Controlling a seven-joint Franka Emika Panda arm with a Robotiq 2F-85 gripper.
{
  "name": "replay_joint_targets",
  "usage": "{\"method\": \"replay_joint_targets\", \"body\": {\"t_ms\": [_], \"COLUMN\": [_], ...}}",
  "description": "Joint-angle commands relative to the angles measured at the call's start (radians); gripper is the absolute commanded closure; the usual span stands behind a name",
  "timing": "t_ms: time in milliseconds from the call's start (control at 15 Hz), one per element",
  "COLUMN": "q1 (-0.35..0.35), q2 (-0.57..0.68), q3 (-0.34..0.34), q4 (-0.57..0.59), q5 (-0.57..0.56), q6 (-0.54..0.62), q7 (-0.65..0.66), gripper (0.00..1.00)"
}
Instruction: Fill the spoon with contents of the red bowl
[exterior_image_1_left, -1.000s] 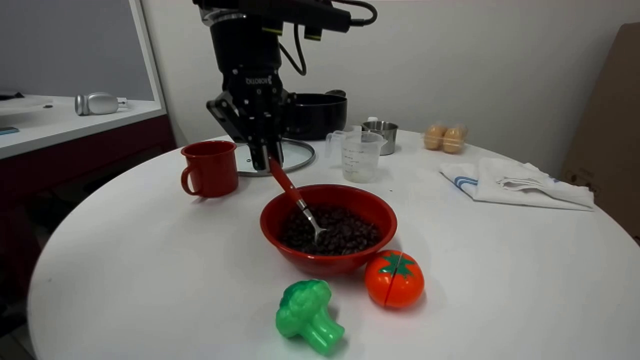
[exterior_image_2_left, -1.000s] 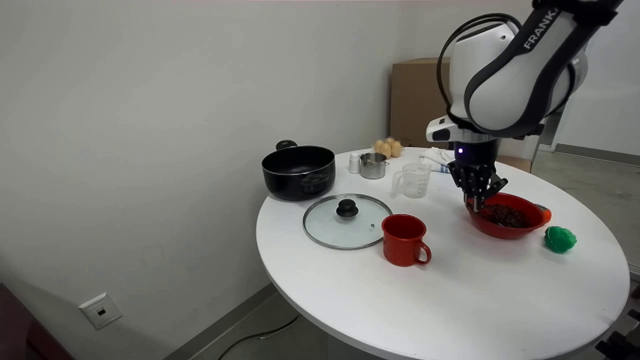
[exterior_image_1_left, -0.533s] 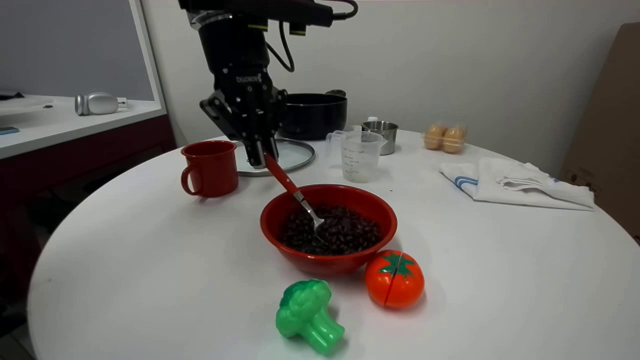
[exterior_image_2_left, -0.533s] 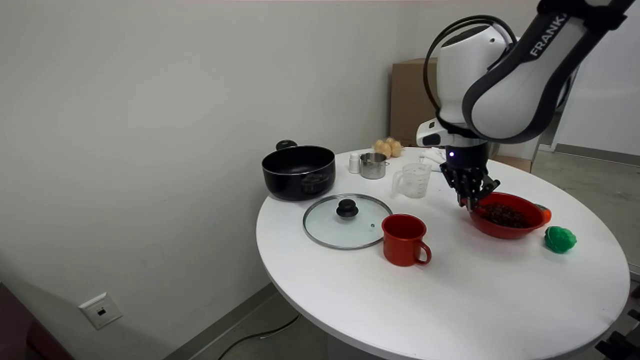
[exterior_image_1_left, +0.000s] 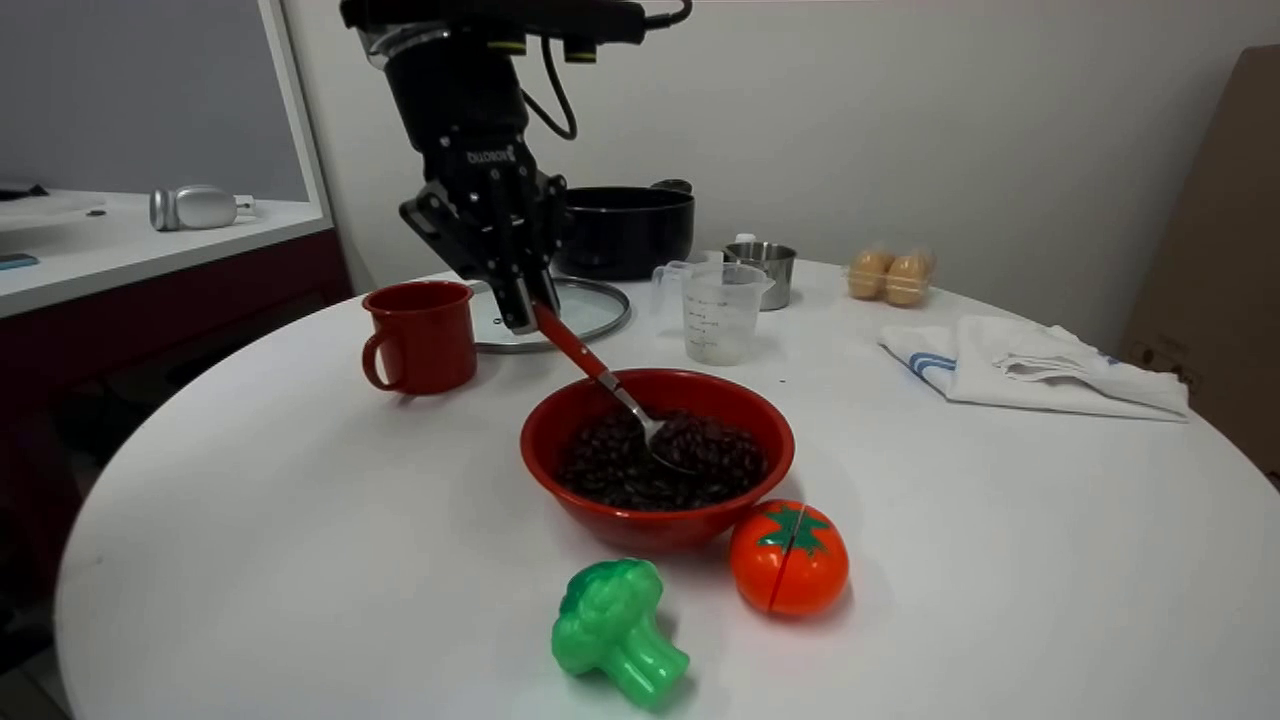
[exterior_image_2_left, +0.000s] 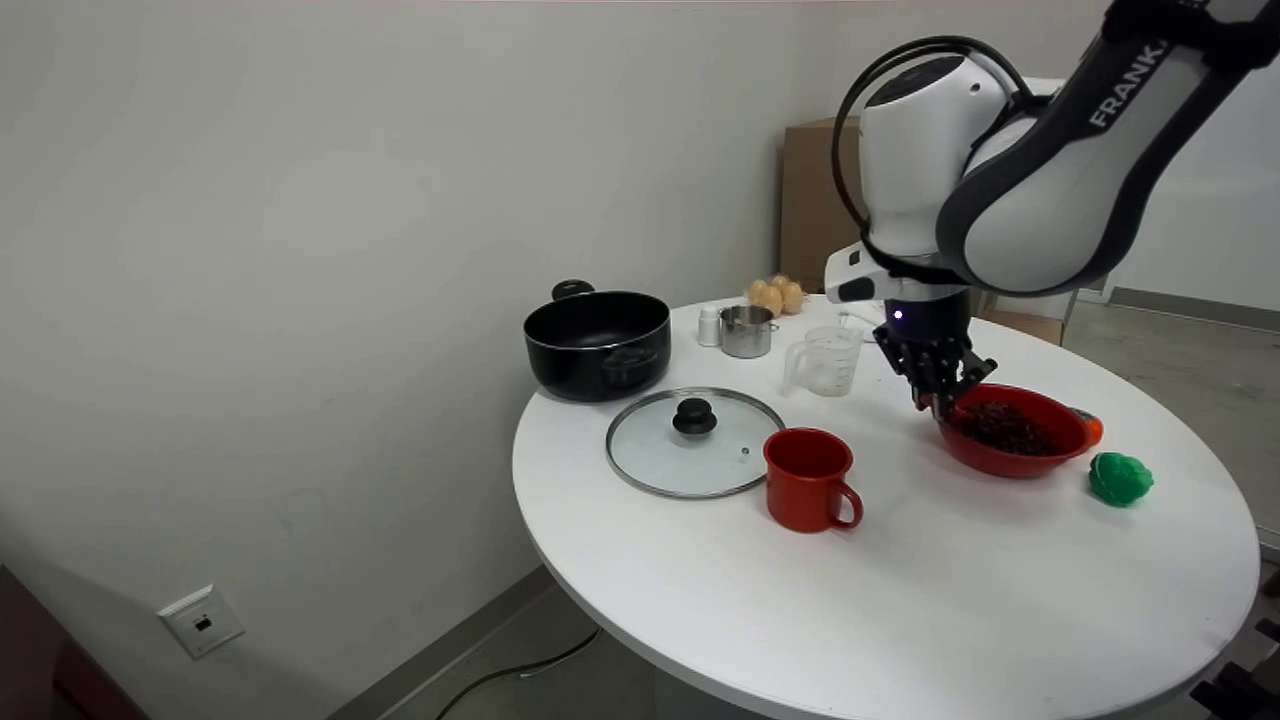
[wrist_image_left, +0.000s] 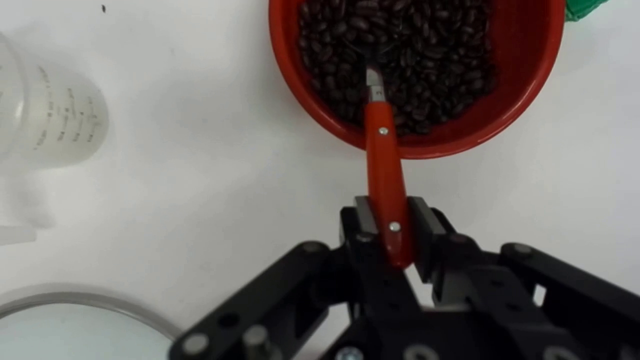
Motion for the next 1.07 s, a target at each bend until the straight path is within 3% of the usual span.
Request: {"method": "replay_joint_targets", "body": {"t_ms": [0, 1000], "q1": [0.005, 0.020], "q2": [-0.024, -0.103], "q3": [0.004, 0.044], "q4": [-0.028, -0.118], "q5": [-0.050, -0.139], "q6": [-0.029, -0.096], "q7": [0.034, 0.075], "gripper": [0.95, 0.95]}}
